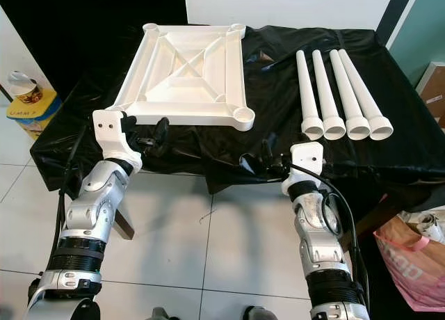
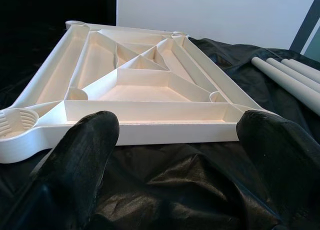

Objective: Building children table

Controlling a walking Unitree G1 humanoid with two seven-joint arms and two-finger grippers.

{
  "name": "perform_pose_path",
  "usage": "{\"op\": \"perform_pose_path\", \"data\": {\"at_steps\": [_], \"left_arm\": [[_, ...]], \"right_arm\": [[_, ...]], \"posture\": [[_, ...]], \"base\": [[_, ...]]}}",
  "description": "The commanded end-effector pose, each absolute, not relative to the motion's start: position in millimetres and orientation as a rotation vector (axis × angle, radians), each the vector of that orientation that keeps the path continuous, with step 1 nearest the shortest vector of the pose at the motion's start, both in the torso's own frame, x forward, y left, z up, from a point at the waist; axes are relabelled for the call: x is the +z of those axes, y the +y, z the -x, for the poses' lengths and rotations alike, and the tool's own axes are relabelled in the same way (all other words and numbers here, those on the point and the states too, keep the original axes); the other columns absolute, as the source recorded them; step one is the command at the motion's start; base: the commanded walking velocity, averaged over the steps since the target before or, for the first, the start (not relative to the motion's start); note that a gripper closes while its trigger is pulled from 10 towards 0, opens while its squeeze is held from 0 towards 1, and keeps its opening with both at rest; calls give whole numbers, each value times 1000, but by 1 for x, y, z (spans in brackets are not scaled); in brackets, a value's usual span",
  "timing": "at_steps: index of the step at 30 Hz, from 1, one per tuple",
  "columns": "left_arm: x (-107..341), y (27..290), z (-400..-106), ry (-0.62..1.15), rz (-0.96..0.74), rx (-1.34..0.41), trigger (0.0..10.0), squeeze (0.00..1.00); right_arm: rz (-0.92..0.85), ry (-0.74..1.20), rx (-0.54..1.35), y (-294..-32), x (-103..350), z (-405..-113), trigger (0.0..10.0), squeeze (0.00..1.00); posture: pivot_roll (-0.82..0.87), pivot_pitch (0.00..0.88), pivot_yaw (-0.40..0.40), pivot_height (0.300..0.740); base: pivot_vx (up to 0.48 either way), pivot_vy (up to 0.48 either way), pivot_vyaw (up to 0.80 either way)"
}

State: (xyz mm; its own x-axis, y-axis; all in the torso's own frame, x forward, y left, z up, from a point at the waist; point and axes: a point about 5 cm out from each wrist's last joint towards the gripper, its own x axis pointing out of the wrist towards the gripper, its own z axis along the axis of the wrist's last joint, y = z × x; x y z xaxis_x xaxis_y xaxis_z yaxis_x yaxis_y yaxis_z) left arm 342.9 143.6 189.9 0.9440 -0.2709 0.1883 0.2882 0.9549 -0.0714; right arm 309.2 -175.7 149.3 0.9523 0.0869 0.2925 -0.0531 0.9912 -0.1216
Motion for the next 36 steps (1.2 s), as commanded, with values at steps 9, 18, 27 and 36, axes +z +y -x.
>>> {"op": "perform_pose_path", "data": {"at_steps": [9,18,27,36], "left_arm": [[189,141,-341,-183,100,-309,10000,0],[189,140,-340,-182,101,-315,10000,0],[188,140,-340,-180,106,-314,10000,0],[189,141,-340,-181,110,-307,10000,0]], "right_arm": [[125,-299,72,-178,148,-309,10000,0],[130,-297,70,-179,147,-308,10000,0],[138,-293,69,-181,146,-307,10000,0],[143,-292,71,-182,146,-308,10000,0]], "posture": [[-81,40,6,740],[-82,40,6,740],[-83,43,3,740],[-81,46,-2,740]], "base": [[261,0,0],[303,0,0],[292,0,0],[282,0,0]]}}
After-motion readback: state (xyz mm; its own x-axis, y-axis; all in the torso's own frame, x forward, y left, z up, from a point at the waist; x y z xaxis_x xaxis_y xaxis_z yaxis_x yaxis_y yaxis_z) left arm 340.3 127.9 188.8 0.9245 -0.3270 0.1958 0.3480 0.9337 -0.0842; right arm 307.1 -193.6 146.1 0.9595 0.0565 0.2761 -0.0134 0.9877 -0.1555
